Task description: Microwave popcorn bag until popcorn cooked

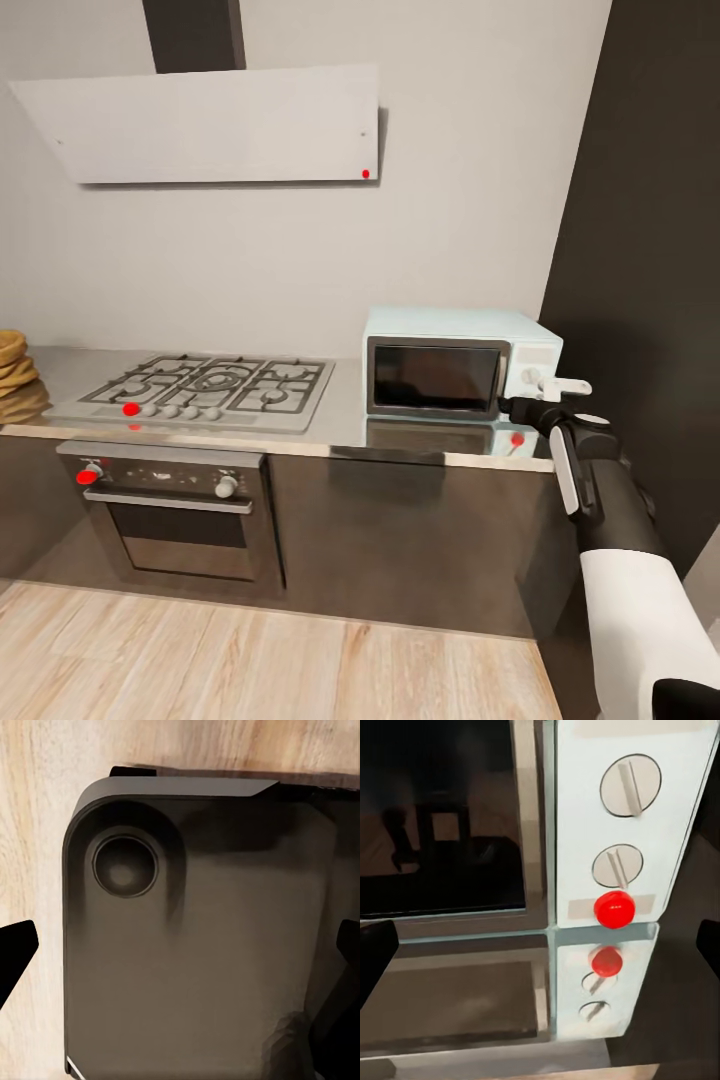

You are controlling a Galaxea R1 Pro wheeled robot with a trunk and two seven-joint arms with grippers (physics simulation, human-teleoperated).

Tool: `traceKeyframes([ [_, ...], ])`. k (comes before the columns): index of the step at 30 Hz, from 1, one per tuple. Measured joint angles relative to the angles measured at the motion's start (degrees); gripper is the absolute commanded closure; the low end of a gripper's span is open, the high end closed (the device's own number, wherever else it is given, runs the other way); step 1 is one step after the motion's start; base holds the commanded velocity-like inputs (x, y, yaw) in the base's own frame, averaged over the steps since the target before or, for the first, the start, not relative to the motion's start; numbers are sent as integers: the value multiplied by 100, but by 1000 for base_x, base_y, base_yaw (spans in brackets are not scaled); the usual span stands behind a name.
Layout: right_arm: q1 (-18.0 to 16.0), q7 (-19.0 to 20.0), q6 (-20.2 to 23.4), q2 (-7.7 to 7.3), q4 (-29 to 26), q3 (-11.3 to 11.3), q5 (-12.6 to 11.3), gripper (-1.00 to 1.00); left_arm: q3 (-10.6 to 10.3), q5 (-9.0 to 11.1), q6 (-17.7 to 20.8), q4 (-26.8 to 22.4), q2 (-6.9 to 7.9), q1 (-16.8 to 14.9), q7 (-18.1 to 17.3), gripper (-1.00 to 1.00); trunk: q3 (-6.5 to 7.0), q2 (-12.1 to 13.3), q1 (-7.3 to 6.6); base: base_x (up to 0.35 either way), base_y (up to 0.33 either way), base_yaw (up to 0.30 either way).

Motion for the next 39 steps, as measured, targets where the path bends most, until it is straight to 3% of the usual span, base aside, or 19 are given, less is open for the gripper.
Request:
traceKeyframes([
  [3, 0, -35, -3, 31, 6, 16, 12, -100, 4, 0, 0, 0, 0, 0, 0, -100, 0, 0, 0, 0, -4, 0],
  [7, 0, -560, -12, 135, -13, 45, 7, -100, 6, 0, 0, 0, -5, 0, 0, -100, 0, 0, 0, 0, 0, 0],
  [13, 0, -926, -82, 259, -18, 53, 10, -100, 7, 3, 0, 0, -3, 0, 4, -100, 0, 0, 0, 20, 0, 0],
  [28, 0, -848, -84, 252, 48, 64, -23, -100, 6, 8, 0, 0, 0, 0, 5, -100, 0, -1, -1, 174, -77, 0],
  [32, 0, -193, -84, 214, 66, 68, -6, -100, 6, 8, 0, 0, 0, 0, 3, -100, 0, 0, -1, 125, -53, 0],
  [39, 0, -106, -83, 206, 70, 70, 11, -100, 6, 8, 0, 0, 0, 0, 0, -100, 0, 0, 0, 47, -4, 0],
])
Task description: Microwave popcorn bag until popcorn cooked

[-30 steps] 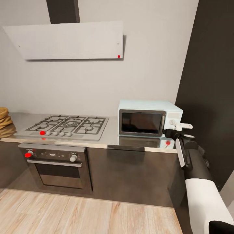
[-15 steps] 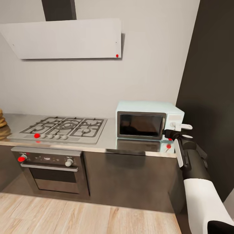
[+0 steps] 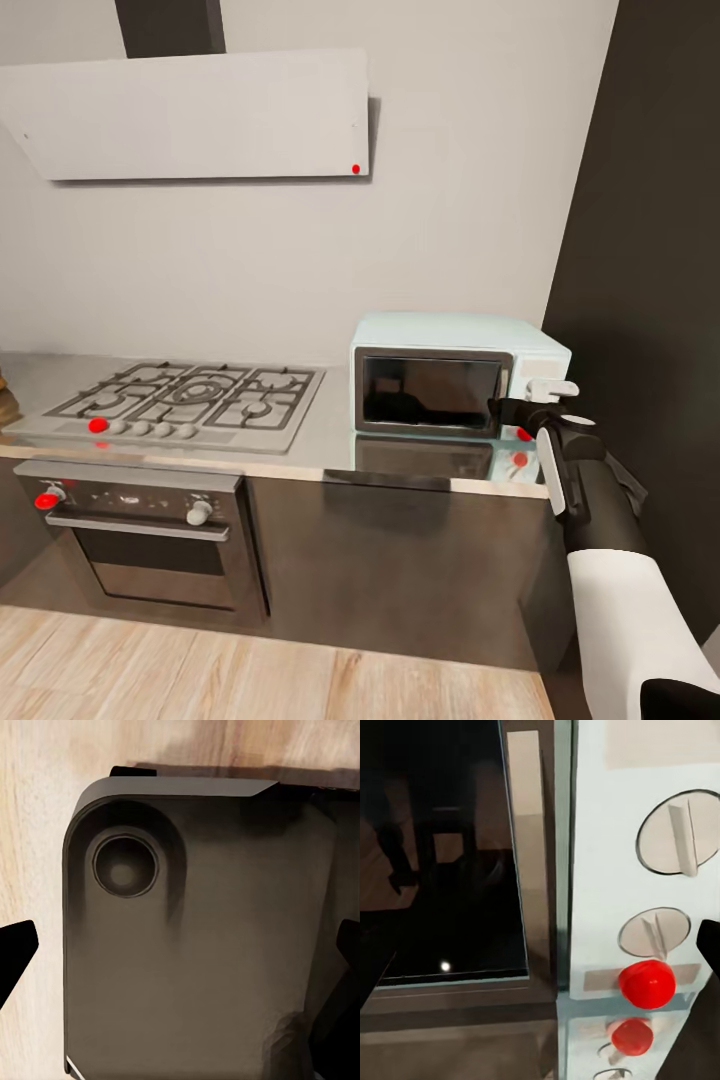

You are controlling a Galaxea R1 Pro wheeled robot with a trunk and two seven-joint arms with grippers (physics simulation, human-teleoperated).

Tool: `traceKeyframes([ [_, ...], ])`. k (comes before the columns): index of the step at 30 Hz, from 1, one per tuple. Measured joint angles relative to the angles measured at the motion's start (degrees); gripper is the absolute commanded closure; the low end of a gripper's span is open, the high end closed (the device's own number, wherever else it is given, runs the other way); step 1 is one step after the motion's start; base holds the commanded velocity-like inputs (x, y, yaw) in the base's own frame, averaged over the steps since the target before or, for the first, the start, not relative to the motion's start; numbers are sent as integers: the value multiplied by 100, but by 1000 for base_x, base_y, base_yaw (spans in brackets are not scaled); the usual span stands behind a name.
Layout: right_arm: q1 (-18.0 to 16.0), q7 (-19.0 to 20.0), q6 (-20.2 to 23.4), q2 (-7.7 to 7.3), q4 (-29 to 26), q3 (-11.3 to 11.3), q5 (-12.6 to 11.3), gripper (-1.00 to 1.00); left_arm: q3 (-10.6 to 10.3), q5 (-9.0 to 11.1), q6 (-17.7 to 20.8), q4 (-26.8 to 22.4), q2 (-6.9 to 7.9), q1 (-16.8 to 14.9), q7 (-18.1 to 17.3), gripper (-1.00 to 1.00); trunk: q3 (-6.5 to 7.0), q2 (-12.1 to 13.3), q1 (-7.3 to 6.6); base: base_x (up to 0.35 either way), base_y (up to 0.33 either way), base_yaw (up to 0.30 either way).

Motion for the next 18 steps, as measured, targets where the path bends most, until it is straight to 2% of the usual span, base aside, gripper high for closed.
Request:
traceKeyframes([
  [4, 0, -17, -1, -6, 0, -1, 6, -100, 0, 0, 0, 0, 0, 0, 0, -100, 0, 0, 0, 19, 0, 0],
  [12, 0, -7, -14, 21, 8, -2, 137, -100, 0, 0, 0, 0, 0, 0, 0, -100, 0, -1, -2, 174, 0, 0],
  [18, 0, -6, -20, 36, 9, -2, 140, -100, 0, 0, 0, 0, 0, 0, 0, -100, 0, 0, 0, 21, 0, 0],
])
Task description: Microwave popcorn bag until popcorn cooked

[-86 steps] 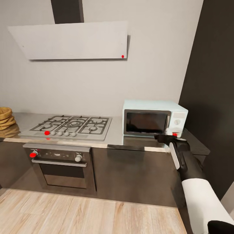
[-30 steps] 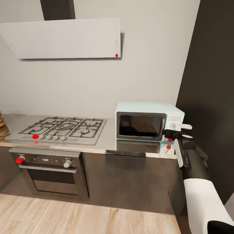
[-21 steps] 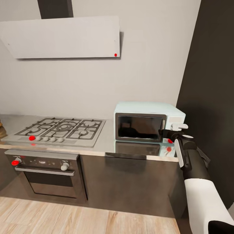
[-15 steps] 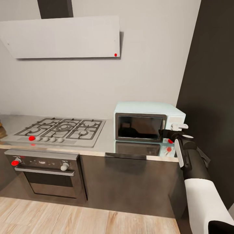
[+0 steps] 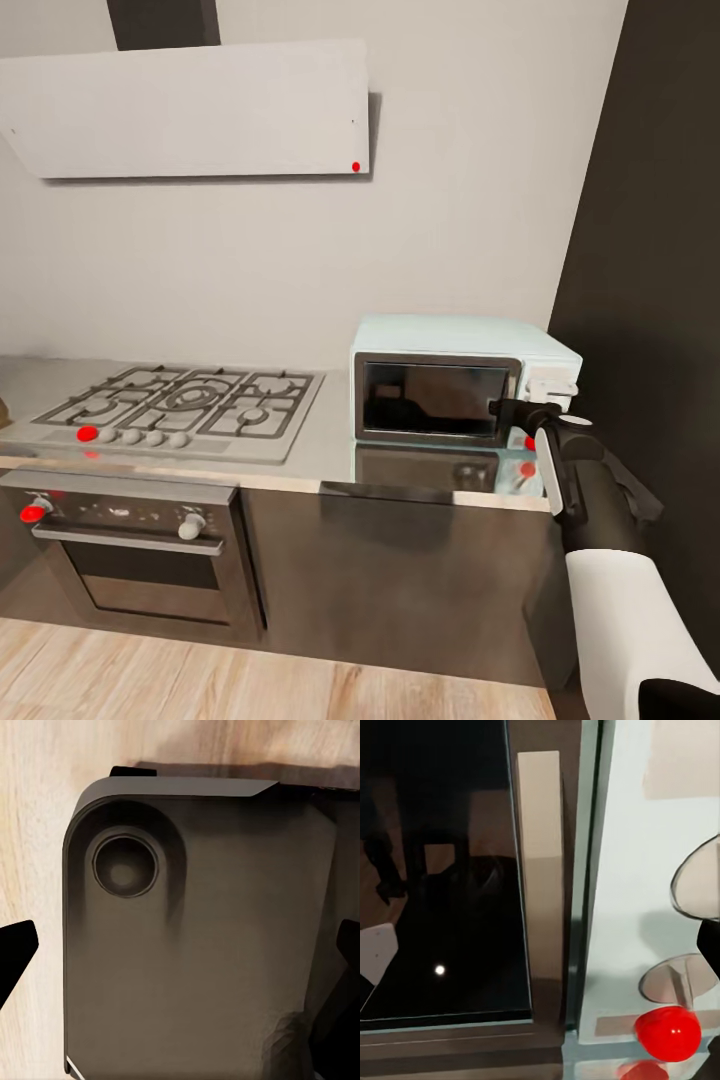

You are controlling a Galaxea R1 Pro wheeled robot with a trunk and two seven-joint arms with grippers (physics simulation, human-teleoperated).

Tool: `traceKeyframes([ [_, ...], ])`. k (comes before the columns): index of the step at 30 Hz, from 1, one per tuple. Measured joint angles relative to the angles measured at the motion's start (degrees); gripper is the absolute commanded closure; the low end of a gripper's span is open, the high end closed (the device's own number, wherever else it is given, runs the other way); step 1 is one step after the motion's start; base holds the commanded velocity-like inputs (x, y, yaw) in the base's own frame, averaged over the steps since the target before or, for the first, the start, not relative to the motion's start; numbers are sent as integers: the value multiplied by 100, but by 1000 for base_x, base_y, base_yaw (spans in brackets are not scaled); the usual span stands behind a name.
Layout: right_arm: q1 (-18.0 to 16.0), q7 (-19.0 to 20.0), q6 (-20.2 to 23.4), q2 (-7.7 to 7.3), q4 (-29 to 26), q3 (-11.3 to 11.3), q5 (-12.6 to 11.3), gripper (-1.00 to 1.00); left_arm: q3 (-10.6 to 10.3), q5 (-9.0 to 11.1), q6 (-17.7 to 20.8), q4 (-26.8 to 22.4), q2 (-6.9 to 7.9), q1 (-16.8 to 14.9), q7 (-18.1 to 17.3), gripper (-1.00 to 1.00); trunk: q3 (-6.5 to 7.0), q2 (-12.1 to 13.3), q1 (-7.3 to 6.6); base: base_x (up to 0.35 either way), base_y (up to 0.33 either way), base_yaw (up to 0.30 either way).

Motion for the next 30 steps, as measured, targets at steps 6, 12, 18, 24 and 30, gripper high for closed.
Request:
traceKeyframes([
  [6, 0, 0, 1, 10, 0, 0, 0, -100, 0, 0, 0, 0, 0, 0, 0, -100, 0, 0, -2, 104, 0, 0],
  [12, 0, 6, -1, 3, 0, 0, -4, -100, 0, 0, 0, 0, 0, 0, 0, -100, 0, 0, 0, 31, 0, 0],
  [18, 0, 8, 1, 0, 0, -1, -7, -100, 0, 0, 0, 0, 0, 0, 0, -100, 0, 0, 0, 1, 0, 0],
  [24, 0, 2, -3, 4, 12, 0, -14, 100, 0, 0, 0, 0, 0, 0, 0, -100, 0, 0, 0, 0, 0, 0],
  [30, -4, -28, -6, 5, 62, -11, 268, 100, 1, 0, 1, -2, 0, 2, 0, -100, 1, -1, 0, 0, 0, 0],
])
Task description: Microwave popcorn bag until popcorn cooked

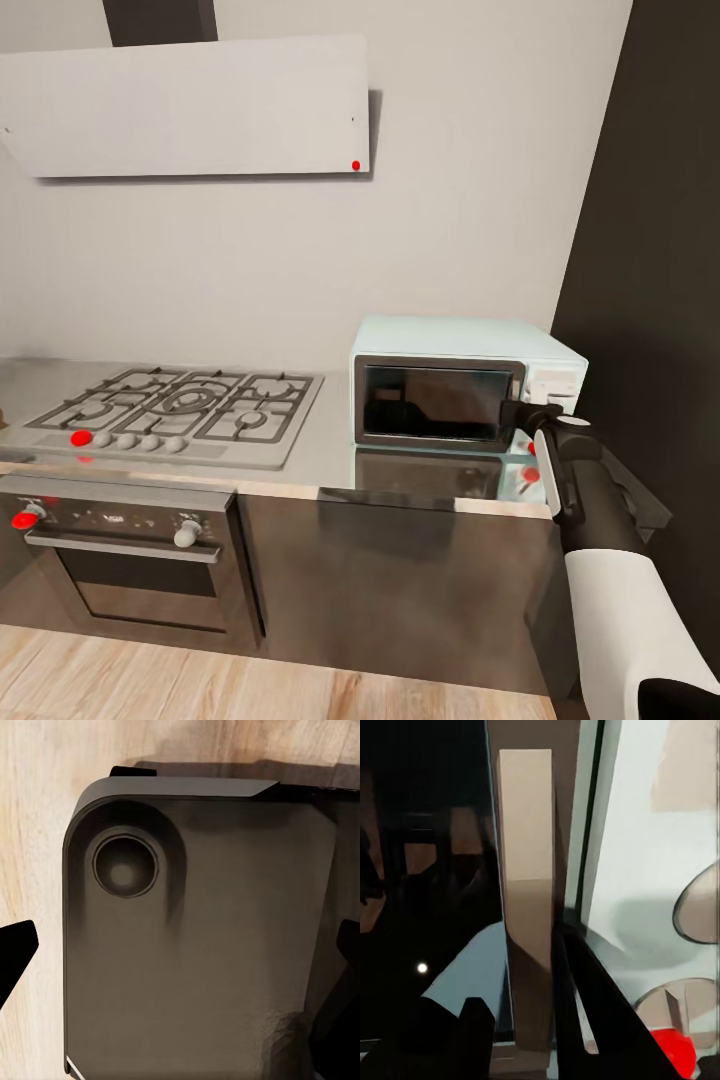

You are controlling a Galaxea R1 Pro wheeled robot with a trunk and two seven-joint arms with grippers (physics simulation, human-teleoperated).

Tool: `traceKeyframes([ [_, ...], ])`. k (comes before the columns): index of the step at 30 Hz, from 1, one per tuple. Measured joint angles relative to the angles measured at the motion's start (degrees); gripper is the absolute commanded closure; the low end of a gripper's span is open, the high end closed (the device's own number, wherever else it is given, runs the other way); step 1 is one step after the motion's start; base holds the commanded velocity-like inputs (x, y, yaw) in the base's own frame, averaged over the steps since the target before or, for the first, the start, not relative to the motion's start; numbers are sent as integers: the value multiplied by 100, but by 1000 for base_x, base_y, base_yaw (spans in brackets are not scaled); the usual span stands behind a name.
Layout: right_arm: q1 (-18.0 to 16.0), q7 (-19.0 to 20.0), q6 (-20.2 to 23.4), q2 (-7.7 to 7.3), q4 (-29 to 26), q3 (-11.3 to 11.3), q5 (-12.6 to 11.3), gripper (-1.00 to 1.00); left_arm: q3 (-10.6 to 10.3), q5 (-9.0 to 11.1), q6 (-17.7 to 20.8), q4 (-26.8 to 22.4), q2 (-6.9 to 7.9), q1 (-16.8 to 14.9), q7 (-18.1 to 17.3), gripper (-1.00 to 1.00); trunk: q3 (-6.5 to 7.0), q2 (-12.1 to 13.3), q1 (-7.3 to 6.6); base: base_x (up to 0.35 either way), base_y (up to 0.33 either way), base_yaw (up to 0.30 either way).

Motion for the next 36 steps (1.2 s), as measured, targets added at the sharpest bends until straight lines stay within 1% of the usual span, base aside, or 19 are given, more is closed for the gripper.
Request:
traceKeyframes([
  [14, 0, -17, -1, 2, 2, 0, 1, 100, 0, 14, 0, 0, 0, 0, 9, -100, 0, 0, 0, 0, 0, 0],
  [20, 0, -25, 0, -19, 11, 2, -62, 100, 0, 16, 0, 0, 0, 0, 16, -100, 0, 0, 0, 0, 0, 0],
  [22, 0, -29, -1, -7, 9, -4, -35, 100, 0, 16, 0, 1, 0, 0, 16, -100, 0, 0, 0, 0, 0, 0],
  [23, -32, -41, 24, 8, 41, -32, -43, 100, 25, 45, -17, -17, 1, -1, 9, -100, 0, -2, -1, 0, 0, 0],
  [26, -33, -41, 25, 8, 43, -48, -82, 100, 26, 48, -18, -18, 0, 0, 8, -100, -1, -2, -2, 0, 0, 0],
  [29, -33, -36, 14, 28, 43, -50, 4, 100, 27, 71, -18, -18, 7, 0, 8, -100, -1, -2, -2, 0, 0, 0],
  [34, -33, -41, 8, 34, 45, -49, 29, 100, 26, 79, -18, -11, 2, 0, 1, -100, -1, -2, -1, -12, 13, 0],
  [36, -28, -49, -26, 31, 45, -52, 110, 100, 23, 79, -19, -8, 1, -2, 2, -100, -1, 2, 1, -107, 109, 0],
])
